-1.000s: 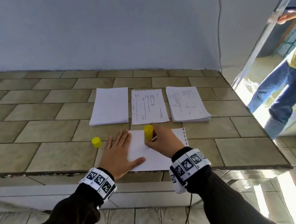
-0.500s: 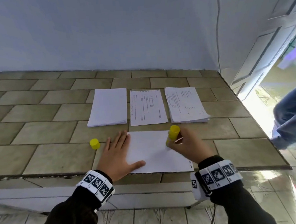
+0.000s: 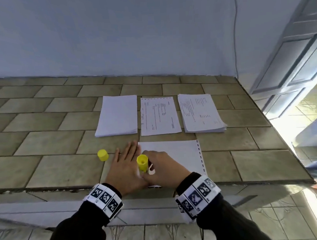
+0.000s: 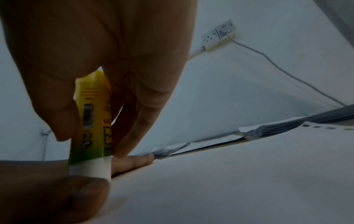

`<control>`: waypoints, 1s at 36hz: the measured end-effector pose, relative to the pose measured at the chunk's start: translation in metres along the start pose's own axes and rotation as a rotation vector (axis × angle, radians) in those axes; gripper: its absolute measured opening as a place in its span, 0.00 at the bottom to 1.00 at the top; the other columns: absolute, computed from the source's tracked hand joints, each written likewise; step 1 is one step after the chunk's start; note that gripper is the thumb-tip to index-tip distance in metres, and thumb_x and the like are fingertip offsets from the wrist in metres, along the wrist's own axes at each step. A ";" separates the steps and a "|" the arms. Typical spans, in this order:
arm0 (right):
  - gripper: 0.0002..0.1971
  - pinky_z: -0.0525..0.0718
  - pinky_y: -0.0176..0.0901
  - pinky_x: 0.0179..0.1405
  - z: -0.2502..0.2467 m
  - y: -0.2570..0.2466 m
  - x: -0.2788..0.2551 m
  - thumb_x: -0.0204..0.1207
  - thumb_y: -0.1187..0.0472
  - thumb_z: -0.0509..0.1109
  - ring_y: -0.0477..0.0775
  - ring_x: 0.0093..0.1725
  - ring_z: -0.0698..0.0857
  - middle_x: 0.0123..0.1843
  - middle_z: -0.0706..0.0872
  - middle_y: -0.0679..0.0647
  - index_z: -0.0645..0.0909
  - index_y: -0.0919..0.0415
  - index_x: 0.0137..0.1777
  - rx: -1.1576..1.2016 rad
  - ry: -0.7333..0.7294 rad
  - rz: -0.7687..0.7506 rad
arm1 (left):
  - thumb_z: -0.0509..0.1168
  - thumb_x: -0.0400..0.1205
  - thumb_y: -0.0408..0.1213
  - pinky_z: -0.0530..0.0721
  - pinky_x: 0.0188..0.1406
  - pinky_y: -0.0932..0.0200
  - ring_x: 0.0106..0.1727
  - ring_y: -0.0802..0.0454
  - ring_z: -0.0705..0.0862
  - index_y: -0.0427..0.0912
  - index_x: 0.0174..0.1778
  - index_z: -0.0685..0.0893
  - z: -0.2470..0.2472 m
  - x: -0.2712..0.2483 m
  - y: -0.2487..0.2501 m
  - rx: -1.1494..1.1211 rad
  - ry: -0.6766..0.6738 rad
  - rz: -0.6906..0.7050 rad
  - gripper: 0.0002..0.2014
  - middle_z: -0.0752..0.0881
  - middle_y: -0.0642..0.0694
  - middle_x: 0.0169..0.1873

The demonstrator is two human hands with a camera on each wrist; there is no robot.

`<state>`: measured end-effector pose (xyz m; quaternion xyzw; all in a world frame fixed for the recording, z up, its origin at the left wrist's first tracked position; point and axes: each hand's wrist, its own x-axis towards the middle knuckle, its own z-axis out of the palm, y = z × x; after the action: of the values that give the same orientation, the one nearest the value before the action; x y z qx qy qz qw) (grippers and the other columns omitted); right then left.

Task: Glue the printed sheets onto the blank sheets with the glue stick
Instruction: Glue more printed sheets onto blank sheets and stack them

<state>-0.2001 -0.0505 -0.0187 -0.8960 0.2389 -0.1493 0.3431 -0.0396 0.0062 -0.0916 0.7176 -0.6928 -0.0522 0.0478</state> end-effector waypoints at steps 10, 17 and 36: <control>0.05 0.85 0.53 0.47 -0.047 0.043 -0.044 0.72 0.58 0.73 0.51 0.44 0.85 0.44 0.86 0.50 0.81 0.56 0.45 0.079 0.057 0.107 | 0.32 0.54 0.90 0.38 0.84 0.40 0.86 0.48 0.37 0.40 0.86 0.40 -0.011 0.001 0.001 0.089 -0.137 -0.095 0.71 0.37 0.44 0.86; 0.06 0.86 0.45 0.47 -0.073 0.060 -0.074 0.68 0.53 0.74 0.48 0.44 0.86 0.43 0.88 0.46 0.83 0.50 0.43 0.098 0.083 0.172 | 0.32 0.56 0.89 0.37 0.84 0.40 0.86 0.48 0.35 0.40 0.86 0.38 -0.010 0.001 0.003 0.084 -0.151 -0.101 0.70 0.36 0.44 0.85; 0.06 0.87 0.48 0.46 -0.041 0.028 -0.025 0.73 0.62 0.76 0.47 0.45 0.86 0.48 0.87 0.51 0.83 0.60 0.49 0.112 0.043 0.067 | 0.30 0.51 0.91 0.35 0.83 0.40 0.85 0.50 0.35 0.39 0.86 0.40 -0.013 0.000 0.004 0.018 -0.133 -0.083 0.74 0.37 0.44 0.86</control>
<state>-0.2478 -0.0778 -0.0115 -0.8634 0.2675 -0.1703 0.3924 -0.0415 0.0057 -0.0783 0.7412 -0.6644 -0.0956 -0.0070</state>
